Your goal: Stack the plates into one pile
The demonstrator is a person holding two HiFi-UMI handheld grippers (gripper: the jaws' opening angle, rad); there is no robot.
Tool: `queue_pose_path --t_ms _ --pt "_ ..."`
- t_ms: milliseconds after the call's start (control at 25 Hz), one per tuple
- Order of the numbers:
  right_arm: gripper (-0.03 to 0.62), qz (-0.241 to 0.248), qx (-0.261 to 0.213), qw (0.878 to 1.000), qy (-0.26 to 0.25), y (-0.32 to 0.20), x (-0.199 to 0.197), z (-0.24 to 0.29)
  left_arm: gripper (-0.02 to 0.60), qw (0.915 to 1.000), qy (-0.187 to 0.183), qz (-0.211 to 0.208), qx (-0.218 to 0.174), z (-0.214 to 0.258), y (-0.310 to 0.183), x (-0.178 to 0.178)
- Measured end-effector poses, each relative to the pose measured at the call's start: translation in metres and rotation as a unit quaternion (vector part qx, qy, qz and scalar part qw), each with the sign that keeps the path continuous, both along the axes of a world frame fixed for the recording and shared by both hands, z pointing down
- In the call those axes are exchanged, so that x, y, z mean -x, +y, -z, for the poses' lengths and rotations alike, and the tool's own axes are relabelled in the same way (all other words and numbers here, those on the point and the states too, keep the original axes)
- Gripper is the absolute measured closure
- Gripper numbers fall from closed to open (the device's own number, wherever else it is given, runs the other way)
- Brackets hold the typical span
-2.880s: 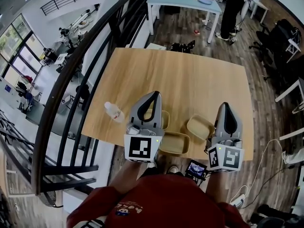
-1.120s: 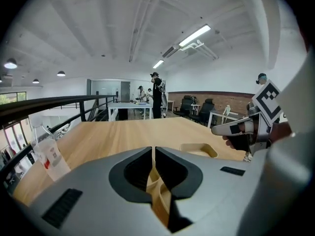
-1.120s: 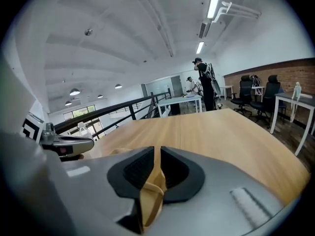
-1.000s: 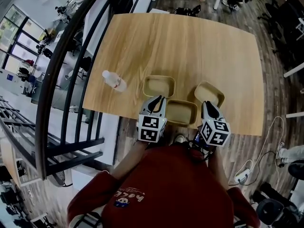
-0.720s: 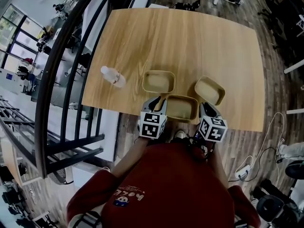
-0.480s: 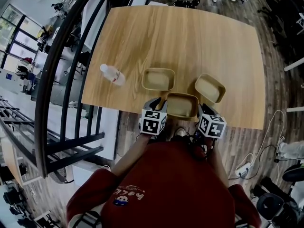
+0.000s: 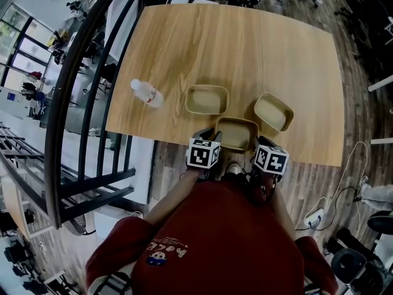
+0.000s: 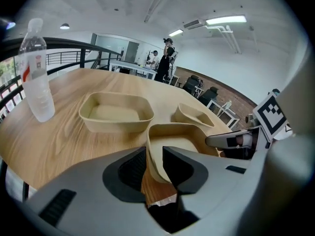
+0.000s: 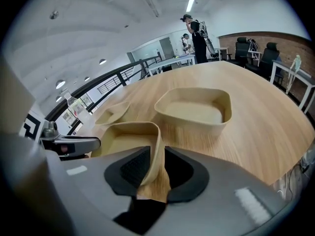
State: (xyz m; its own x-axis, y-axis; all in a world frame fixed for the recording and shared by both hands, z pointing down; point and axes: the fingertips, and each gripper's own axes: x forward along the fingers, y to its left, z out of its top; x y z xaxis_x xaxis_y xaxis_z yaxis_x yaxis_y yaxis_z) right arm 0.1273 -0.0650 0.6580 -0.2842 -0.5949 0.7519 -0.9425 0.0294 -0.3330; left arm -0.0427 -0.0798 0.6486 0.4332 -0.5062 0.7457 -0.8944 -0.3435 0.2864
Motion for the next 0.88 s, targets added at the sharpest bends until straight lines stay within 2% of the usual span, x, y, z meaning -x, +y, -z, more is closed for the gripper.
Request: queue_pose_path --t_ms 200,280,400,520,880 --pt "0.494 -0.006 0.006 1.000 -0.006 0.000 0.002 -0.004 0.479 0.9999 -0.001 0.010 0.014 -0.010 -0.001 0.001" --pt "0.539 -0.006 0.004 1.000 -0.004 0.000 0.003 -0.004 0.482 0.9998 0.002 0.011 0.015 -0.012 -0.002 0.001" --pt "0.545 -0.008 0.004 1.000 -0.006 -0.002 0.004 -0.005 0.534 0.9996 0.014 0.016 0.020 -0.012 -0.003 -0.002" --pt "0.549 -0.011 0.004 1.000 -0.013 -0.001 0.004 -0.006 0.540 0.9994 0.016 0.018 0.024 -0.013 -0.003 -0.004" --pt "0.554 -0.024 -0.006 1.000 0.001 -0.003 0.005 0.007 0.546 0.9995 0.026 0.014 0.009 0.001 -0.008 0.000"
